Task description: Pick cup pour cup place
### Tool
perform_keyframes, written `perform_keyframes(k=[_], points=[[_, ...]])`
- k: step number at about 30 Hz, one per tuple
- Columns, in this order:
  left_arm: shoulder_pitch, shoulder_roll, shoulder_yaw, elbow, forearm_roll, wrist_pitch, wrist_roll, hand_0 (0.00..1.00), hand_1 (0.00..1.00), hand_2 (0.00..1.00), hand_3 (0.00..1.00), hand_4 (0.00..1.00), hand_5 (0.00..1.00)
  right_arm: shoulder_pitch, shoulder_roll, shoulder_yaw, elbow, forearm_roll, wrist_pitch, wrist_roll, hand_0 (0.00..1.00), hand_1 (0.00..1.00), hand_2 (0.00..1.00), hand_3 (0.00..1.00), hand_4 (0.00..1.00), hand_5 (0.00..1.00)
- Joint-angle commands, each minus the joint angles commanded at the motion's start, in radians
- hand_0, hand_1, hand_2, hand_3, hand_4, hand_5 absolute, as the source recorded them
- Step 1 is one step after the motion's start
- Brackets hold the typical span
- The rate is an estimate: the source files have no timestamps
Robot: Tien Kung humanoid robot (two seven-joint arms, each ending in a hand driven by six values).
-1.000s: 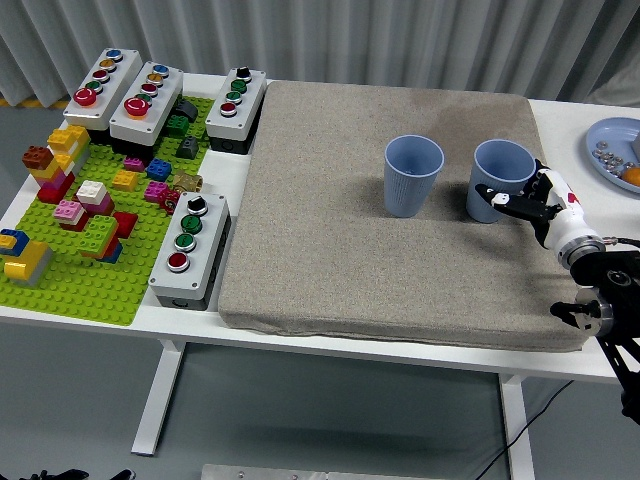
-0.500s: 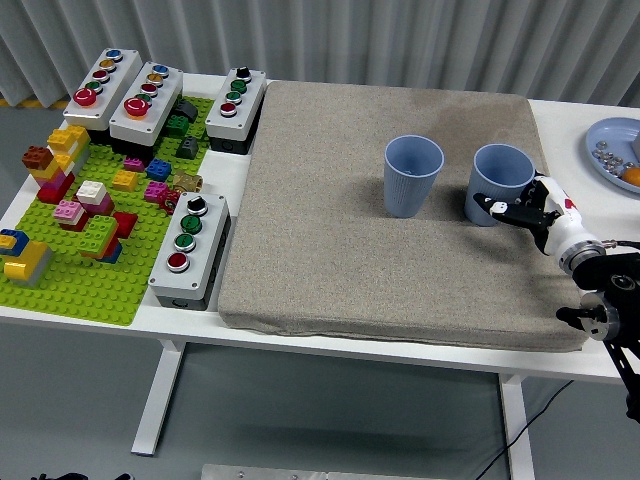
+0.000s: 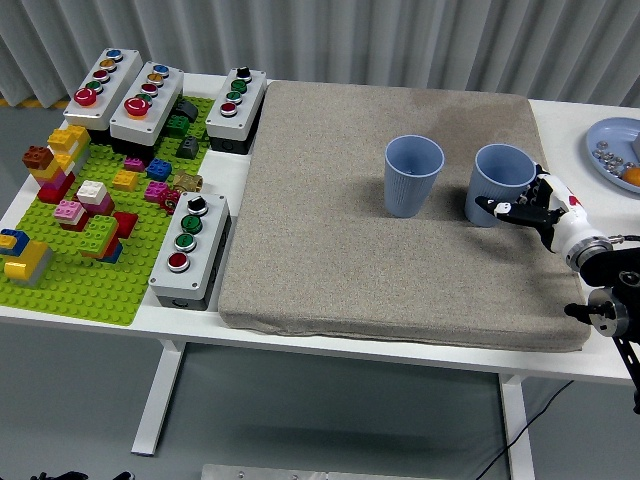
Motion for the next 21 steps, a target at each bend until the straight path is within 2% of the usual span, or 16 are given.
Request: perform_keyframes(k=[3, 8, 14, 21], points=[[-0.001, 0.000, -0.001, 0.000, 0.001, 0.000, 0.000, 0.773, 0.764, 0.818, 0.663, 0.505, 0.998, -0.006, -0.007, -0.001, 0.008, -0.003, 0.000, -0.003, 0.998, 0.972, 0.998, 0.998, 0.892, 0.129], [-0.002, 0.001, -0.005, 0.000, 0.001, 0.001, 0.000, 0.773, 0.764, 0.818, 0.661, 0.505, 0.998, -0.049, -0.051, -0.001, 0.061, -0.006, 0.001, -0.011, 0.998, 0.966, 0.998, 0.998, 0.890, 0.128], [0.001, 0.002, -0.013, 0.000, 0.008, 0.001, 0.000, 0.773, 0.763, 0.818, 0.661, 0.505, 0.998, -0.103, -0.086, 0.019, 0.134, -0.001, -0.003, -0.019, 0.998, 0.965, 0.998, 0.998, 0.891, 0.127], [0.000, 0.003, -0.022, 0.000, 0.018, 0.001, 0.000, 0.774, 0.763, 0.818, 0.661, 0.504, 0.998, -0.186, -0.136, 0.061, 0.249, -0.007, -0.011, -0.026, 0.998, 0.963, 0.998, 0.998, 0.887, 0.127]])
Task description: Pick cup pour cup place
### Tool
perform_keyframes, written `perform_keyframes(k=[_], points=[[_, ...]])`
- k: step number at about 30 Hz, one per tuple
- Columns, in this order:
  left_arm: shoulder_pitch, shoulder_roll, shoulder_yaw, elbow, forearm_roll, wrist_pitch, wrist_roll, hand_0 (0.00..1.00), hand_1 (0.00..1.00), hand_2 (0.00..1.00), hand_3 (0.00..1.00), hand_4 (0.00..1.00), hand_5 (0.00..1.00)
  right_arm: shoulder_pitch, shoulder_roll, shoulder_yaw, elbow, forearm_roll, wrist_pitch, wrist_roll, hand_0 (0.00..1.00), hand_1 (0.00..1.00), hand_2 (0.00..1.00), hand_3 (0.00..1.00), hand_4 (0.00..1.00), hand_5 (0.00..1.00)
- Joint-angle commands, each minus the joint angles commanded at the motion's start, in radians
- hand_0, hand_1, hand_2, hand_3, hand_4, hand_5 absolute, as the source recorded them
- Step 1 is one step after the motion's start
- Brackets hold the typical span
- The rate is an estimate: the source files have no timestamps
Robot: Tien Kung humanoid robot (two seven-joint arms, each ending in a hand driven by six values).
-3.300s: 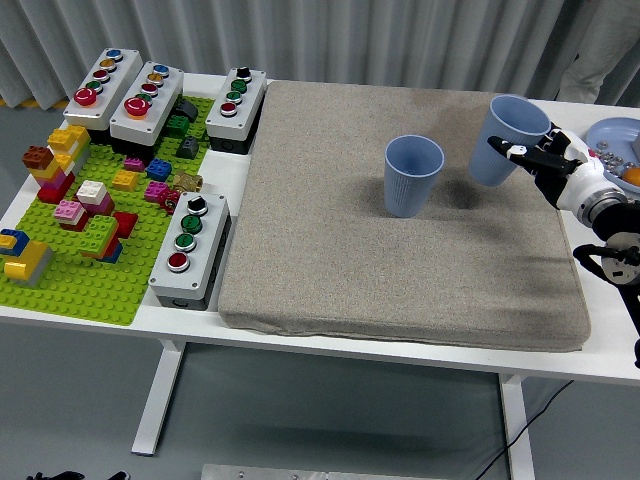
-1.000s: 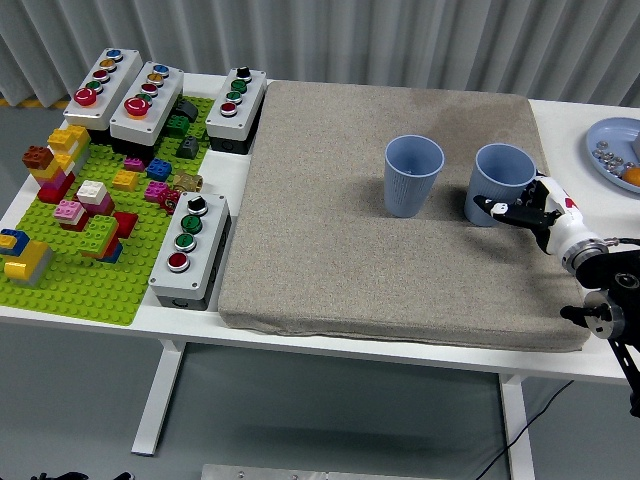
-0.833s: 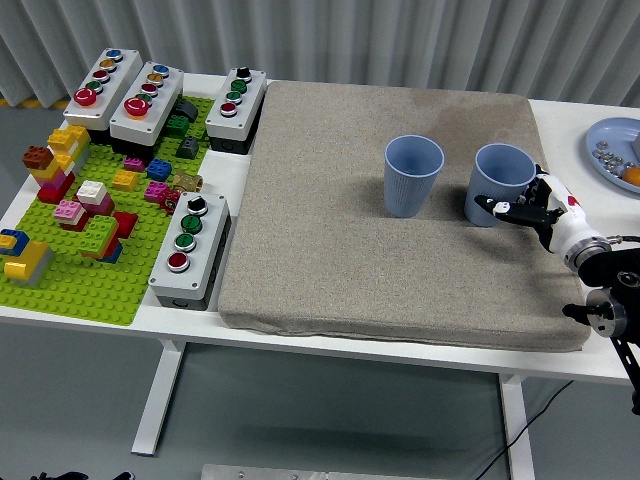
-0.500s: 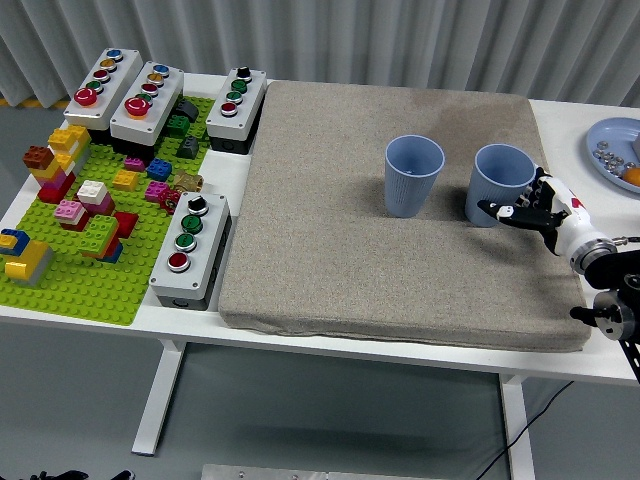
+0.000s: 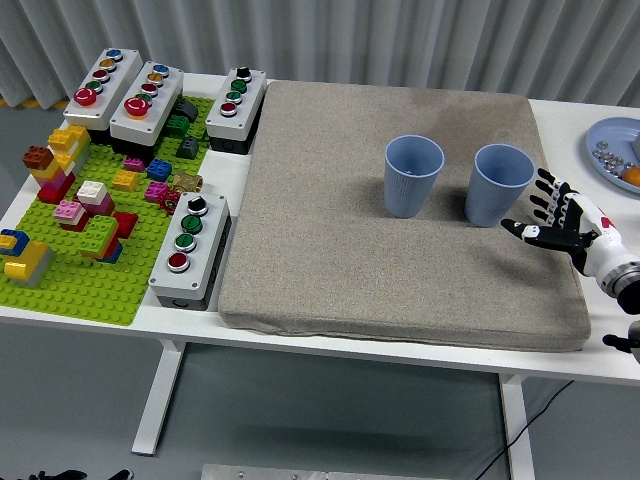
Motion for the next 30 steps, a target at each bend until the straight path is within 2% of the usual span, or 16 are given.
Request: perform_keyframes(k=[4, 10, 11, 14, 17, 18, 23, 24, 29, 30], points=[[0.000, 0.001, 0.000, 0.000, 0.000, -0.001, 0.001, 0.774, 0.763, 0.818, 0.661, 0.504, 0.998, -0.023, -0.013, 0.021, 0.031, 0.003, -0.003, -0.001, 0.998, 0.963, 0.998, 0.998, 0.887, 0.127], [0.005, 0.004, 0.011, 0.000, -0.009, -0.001, -0.001, 0.774, 0.763, 0.818, 0.661, 0.504, 0.998, 0.038, -0.018, 0.033, 0.035, 0.047, -0.022, -0.009, 0.997, 0.954, 0.998, 0.998, 0.886, 0.130], [0.005, 0.005, 0.012, 0.000, -0.009, -0.001, -0.001, 0.774, 0.763, 0.818, 0.660, 0.504, 0.998, 0.053, -0.021, 0.032, 0.042, 0.050, -0.036, -0.016, 0.987, 0.927, 0.998, 0.971, 0.885, 0.155], [0.006, 0.008, 0.015, 0.000, -0.011, -0.001, -0.001, 0.774, 0.763, 0.818, 0.660, 0.504, 0.998, 0.106, -0.033, 0.031, 0.049, 0.062, -0.093, -0.014, 0.987, 0.927, 0.998, 0.971, 0.885, 0.155], [0.007, 0.010, 0.016, 0.000, -0.013, -0.001, -0.001, 0.774, 0.763, 0.818, 0.660, 0.504, 0.998, 0.166, -0.039, 0.033, 0.025, 0.098, -0.110, -0.006, 0.987, 0.927, 0.998, 0.971, 0.885, 0.155], [0.007, 0.010, 0.016, 0.000, -0.013, -0.001, -0.001, 0.775, 0.763, 0.818, 0.660, 0.504, 0.998, 0.185, -0.039, 0.035, 0.018, 0.115, -0.114, -0.002, 0.970, 0.884, 0.941, 0.901, 0.877, 0.264], [0.007, 0.012, 0.032, 0.000, -0.026, -0.001, -0.002, 0.775, 0.763, 0.818, 0.660, 0.504, 0.998, 0.296, 0.001, 0.066, -0.080, 0.292, -0.185, 0.062, 0.970, 0.884, 0.941, 0.901, 0.877, 0.264], [0.006, 0.013, 0.036, 0.000, -0.032, -0.001, -0.004, 0.775, 0.764, 0.819, 0.659, 0.504, 0.998, 0.320, 0.015, 0.078, -0.109, 0.326, -0.204, 0.080, 0.900, 0.786, 0.772, 0.779, 0.868, 0.506], [-0.003, 0.013, 0.042, 0.000, -0.039, -0.001, -0.005, 0.775, 0.764, 0.819, 0.659, 0.504, 0.998, 0.389, 0.064, 0.133, -0.217, 0.413, -0.265, 0.104, 0.900, 0.786, 0.772, 0.779, 0.868, 0.506], [-0.005, 0.013, 0.044, 0.000, -0.041, -0.001, -0.006, 0.775, 0.764, 0.818, 0.659, 0.504, 0.998, 0.396, 0.074, 0.143, -0.234, 0.414, -0.273, 0.102, 0.919, 0.754, 0.733, 0.738, 0.838, 0.883]])
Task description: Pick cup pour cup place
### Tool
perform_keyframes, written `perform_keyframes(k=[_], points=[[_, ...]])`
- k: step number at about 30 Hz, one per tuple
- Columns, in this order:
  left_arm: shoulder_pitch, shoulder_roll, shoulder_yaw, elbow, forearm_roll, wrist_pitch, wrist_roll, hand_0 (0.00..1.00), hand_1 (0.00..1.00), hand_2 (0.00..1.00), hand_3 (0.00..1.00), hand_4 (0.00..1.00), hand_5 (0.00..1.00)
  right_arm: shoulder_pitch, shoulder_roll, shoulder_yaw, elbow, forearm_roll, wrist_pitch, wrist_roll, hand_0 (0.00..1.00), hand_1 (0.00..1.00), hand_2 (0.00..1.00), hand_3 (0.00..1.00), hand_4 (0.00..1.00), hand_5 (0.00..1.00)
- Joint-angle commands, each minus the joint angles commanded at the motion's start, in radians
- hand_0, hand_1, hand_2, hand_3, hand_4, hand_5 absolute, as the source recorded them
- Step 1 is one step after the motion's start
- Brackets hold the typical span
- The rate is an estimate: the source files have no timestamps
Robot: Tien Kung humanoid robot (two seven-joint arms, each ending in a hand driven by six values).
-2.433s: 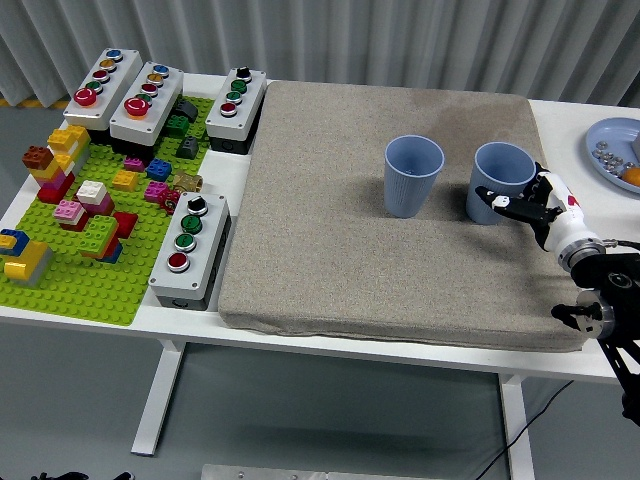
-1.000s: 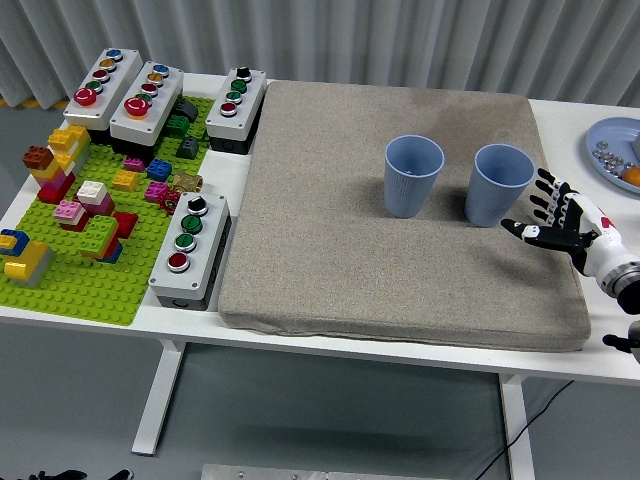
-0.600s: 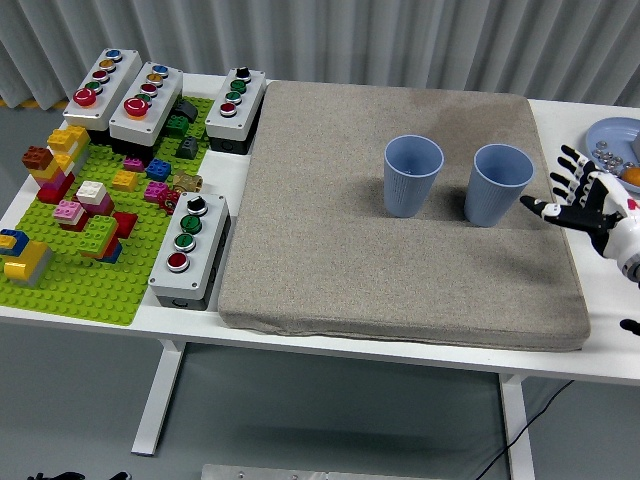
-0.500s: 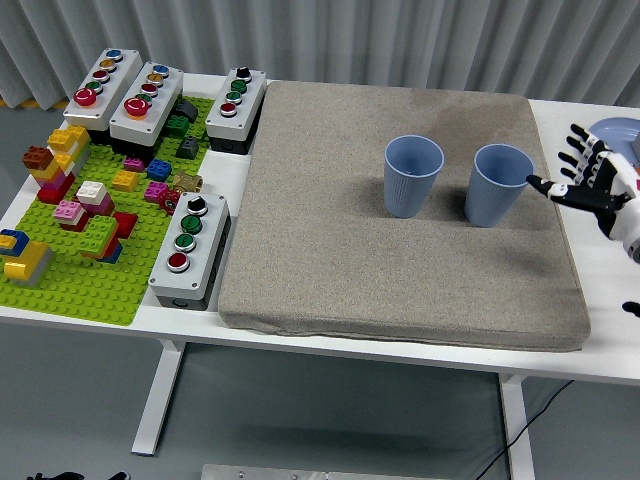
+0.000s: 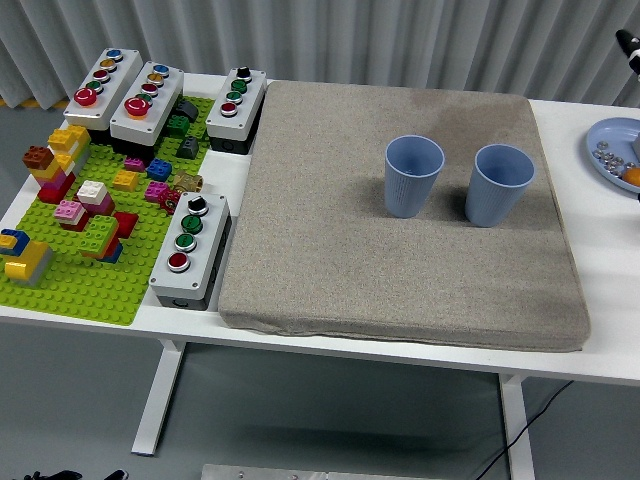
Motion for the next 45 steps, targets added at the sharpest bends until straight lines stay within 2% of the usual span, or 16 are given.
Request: perform_keyframes(k=[5, 6, 12, 25, 29, 32, 33, 36, 39, 45], points=[[-0.004, -0.001, 0.004, 0.000, -0.006, 0.000, -0.001, 0.775, 0.764, 0.818, 0.659, 0.504, 0.998, 0.011, 0.036, 0.032, -0.043, 0.018, -0.001, -0.022, 0.919, 0.754, 0.733, 0.738, 0.838, 0.883], [-0.006, -0.001, 0.005, 0.000, -0.007, 0.000, -0.002, 0.776, 0.764, 0.819, 0.659, 0.504, 0.998, 0.013, 0.043, 0.036, -0.048, 0.014, 0.005, -0.028, 0.938, 0.768, 0.756, 0.748, 0.840, 0.998], [-0.006, -0.003, 0.003, 0.000, -0.006, -0.001, -0.002, 0.775, 0.764, 0.818, 0.658, 0.504, 0.998, 0.013, 0.053, 0.045, -0.049, -0.022, 0.020, -0.041, 0.944, 0.774, 0.773, 0.767, 0.846, 0.998], [-0.007, -0.004, 0.000, 0.000, -0.003, 0.000, -0.002, 0.776, 0.764, 0.819, 0.657, 0.504, 0.998, 0.017, 0.053, 0.050, -0.040, -0.058, 0.020, -0.035, 0.949, 0.784, 0.782, 0.778, 0.848, 0.998], [-0.006, -0.004, 0.001, 0.000, -0.005, 0.000, -0.003, 0.776, 0.764, 0.819, 0.657, 0.504, 0.998, 0.015, 0.059, 0.052, -0.041, -0.055, 0.016, -0.012, 0.949, 0.784, 0.782, 0.778, 0.848, 0.998], [-0.007, -0.004, 0.002, 0.000, -0.004, 0.000, -0.002, 0.775, 0.764, 0.819, 0.657, 0.504, 0.998, 0.013, 0.067, 0.055, -0.038, -0.046, 0.033, 0.017, 0.950, 0.790, 0.784, 0.781, 0.847, 0.998], [-0.007, -0.005, 0.004, 0.000, -0.006, -0.001, -0.002, 0.775, 0.764, 0.819, 0.657, 0.504, 0.998, 0.011, 0.073, 0.059, -0.034, -0.043, 0.052, 0.055, 0.950, 0.790, 0.784, 0.781, 0.847, 0.998], [-0.006, -0.006, 0.011, 0.000, -0.011, -0.001, -0.003, 0.775, 0.764, 0.819, 0.657, 0.504, 0.998, 0.005, 0.087, 0.068, -0.015, -0.061, 0.053, 0.128, 0.945, 0.789, 0.784, 0.782, 0.845, 0.998], [-0.005, -0.006, 0.016, 0.000, -0.015, -0.001, -0.003, 0.775, 0.764, 0.819, 0.657, 0.504, 0.998, 0.000, 0.094, 0.068, -0.010, -0.055, 0.062, 0.162, 0.945, 0.789, 0.784, 0.782, 0.845, 0.998], [0.002, -0.006, 0.025, 0.000, -0.020, -0.001, -0.002, 0.775, 0.764, 0.818, 0.658, 0.504, 0.998, -0.013, 0.098, 0.062, -0.008, -0.041, 0.065, 0.141, 0.946, 0.795, 0.783, 0.783, 0.841, 0.998]])
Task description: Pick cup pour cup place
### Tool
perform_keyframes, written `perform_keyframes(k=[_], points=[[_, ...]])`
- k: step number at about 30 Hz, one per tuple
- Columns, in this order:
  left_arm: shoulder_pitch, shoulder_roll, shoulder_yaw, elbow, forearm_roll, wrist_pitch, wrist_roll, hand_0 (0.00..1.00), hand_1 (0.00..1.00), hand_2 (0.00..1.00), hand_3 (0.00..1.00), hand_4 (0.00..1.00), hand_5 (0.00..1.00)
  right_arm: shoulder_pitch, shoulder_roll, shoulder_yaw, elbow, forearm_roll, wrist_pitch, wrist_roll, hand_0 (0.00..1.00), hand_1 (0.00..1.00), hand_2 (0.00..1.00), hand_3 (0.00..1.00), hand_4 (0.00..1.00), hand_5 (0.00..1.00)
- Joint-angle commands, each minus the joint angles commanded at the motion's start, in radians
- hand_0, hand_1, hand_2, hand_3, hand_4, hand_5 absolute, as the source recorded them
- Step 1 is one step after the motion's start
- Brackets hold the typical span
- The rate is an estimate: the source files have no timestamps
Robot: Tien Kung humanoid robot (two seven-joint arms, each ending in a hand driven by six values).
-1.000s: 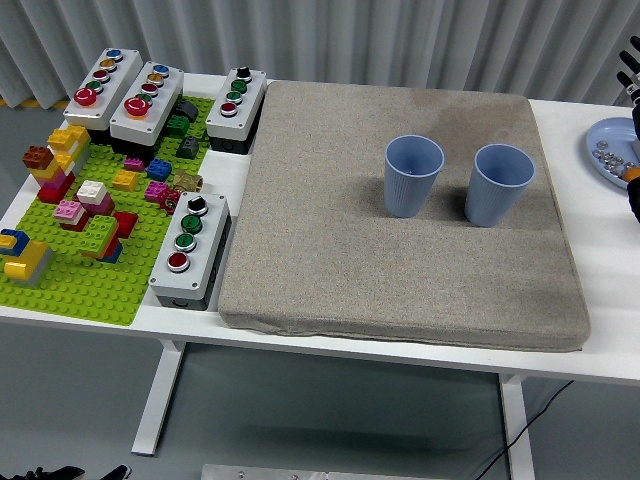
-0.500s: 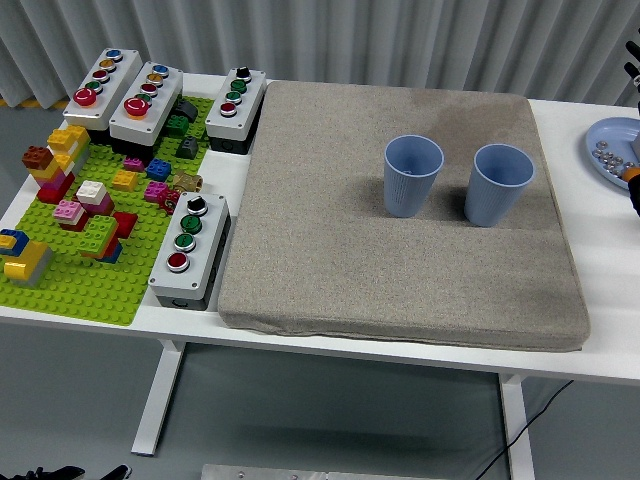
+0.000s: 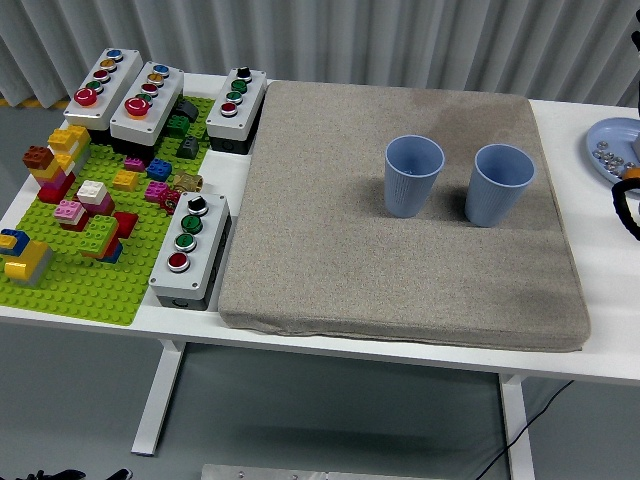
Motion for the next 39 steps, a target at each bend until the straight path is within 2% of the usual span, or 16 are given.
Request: perform_keyframes(k=[8, 9, 32, 33, 39], points=[[0.003, 0.001, 0.009, 0.000, -0.005, -0.001, 0.000, 0.775, 0.764, 0.817, 0.658, 0.504, 0.998, -0.003, -0.001, -0.004, 0.003, -0.008, 0.002, -0.015, 0.947, 0.794, 0.786, 0.783, 0.841, 0.998], [0.003, 0.001, 0.007, 0.000, -0.003, 0.000, 0.000, 0.775, 0.764, 0.816, 0.657, 0.504, 0.998, -0.003, -0.001, -0.003, 0.002, -0.008, 0.001, -0.016, 0.949, 0.796, 0.785, 0.785, 0.842, 0.970], [-0.003, 0.001, -0.021, 0.000, 0.019, 0.000, 0.001, 0.775, 0.764, 0.817, 0.657, 0.504, 0.998, 0.001, -0.002, 0.008, -0.002, 0.000, -0.001, -0.025, 0.950, 0.800, 0.780, 0.785, 0.836, 0.935], [-0.003, 0.001, -0.022, 0.000, 0.019, 0.000, 0.001, 0.775, 0.764, 0.817, 0.657, 0.505, 0.998, 0.002, -0.002, 0.007, -0.002, -0.001, -0.001, -0.026, 0.951, 0.801, 0.782, 0.785, 0.837, 0.908], [-0.004, 0.001, -0.019, 0.000, 0.017, -0.001, 0.001, 0.775, 0.764, 0.817, 0.657, 0.504, 0.998, 0.004, -0.004, 0.010, 0.000, 0.002, -0.002, -0.028, 0.951, 0.802, 0.781, 0.785, 0.840, 0.898]])
